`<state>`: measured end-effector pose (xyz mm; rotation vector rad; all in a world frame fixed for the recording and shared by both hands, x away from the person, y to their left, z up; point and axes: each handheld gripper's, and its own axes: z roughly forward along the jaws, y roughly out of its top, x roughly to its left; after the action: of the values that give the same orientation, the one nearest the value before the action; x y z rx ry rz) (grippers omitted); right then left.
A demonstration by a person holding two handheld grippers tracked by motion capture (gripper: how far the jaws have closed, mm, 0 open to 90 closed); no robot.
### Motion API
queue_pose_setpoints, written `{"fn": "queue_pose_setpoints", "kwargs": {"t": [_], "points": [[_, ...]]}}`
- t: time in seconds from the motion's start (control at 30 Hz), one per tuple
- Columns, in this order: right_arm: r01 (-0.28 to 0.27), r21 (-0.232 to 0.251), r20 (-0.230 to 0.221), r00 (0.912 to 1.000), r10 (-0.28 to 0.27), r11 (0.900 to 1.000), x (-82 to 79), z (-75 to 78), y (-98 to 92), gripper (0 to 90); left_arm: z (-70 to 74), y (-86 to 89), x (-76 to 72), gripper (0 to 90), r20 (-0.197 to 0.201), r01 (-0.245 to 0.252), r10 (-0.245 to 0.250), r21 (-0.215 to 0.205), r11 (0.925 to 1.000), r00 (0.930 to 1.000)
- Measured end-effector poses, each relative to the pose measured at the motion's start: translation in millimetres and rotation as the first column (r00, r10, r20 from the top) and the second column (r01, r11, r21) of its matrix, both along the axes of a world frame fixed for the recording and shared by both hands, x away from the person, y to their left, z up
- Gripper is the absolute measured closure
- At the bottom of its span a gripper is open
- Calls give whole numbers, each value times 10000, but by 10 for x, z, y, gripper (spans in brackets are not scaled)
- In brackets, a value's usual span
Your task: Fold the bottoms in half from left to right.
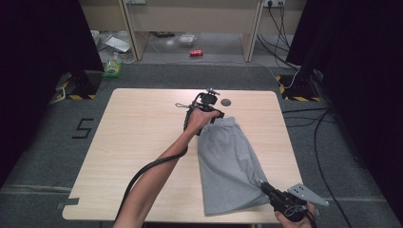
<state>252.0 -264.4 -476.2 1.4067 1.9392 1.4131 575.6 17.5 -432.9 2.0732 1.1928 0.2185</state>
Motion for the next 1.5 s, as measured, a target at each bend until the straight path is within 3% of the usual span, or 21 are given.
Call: {"fn": "queue_pose_setpoints", "kwargs": {"t": [0.13,0.23,0.3,0.43,0.53,0.67,0.77,0.83,0.93,1.07,1.23,1.4,1.47,1.5], "points": [[193,-225,70,9998,-191,9996,-37,8,-75,856,-30,201,-5,521,0,-198,198,37,9998,9998],[297,-259,-124,9995,-300,9992,-26,-31,-121,842,-68,345,-14,490,-66,-337,338,154,9993,9994],[433,-197,-367,9984,-440,9989,-19,-52,-130,783,-94,432,-21,473,-115,-428,429,145,9990,9990],[712,-282,-249,9971,-719,9971,-9,2,-145,676,-154,575,-44,448,-157,-541,545,256,9982,9984],[739,-312,-17,9973,-740,9968,70,84,-91,618,-191,654,-58,402,-202,-701,706,248,9972,9973],[419,-1034,192,9990,-401,9938,286,188,60,578,-223,714,-87,354,-192,-723,730,334,9968,9971],[207,-1563,-207,9995,-242,9875,522,188,166,552,-251,741,-108,326,-203,-752,759,332,9966,9969],[-213,-1874,-943,9955,36,9820,683,138,226,513,-271,750,-115,303,-198,-705,714,404,9967,9973],[-406,-2350,-1559,9878,35,9711,859,32,290,510,-317,764,-109,269,-345,-762,776,393,9963,9964],[-555,-2615,-2187,9758,-31,9636,1001,-81,285,573,-342,776,-107,248,-439,-761,771,234,9968,9961],[-1250,-2209,-2483,9663,681,9672,1032,-141,230,845,-363,782,-102,241,-494,-748,755,157,9971,9959],[-823,-2198,-1678,9848,455,9721,973,67,78,890,-361,770,-105,241,-455,-757,761,100,9971,9961],[-644,-2256,-1709,9850,256,9721,988,54,28,890,-364,751,-116,241,-460,-738,741,84,9972,9962],[-629,-2346,-1933,9810,169,9701,1006,-9,0,888,-366,742,-121,241,-460,-673,678,137,9976,9966]]}}
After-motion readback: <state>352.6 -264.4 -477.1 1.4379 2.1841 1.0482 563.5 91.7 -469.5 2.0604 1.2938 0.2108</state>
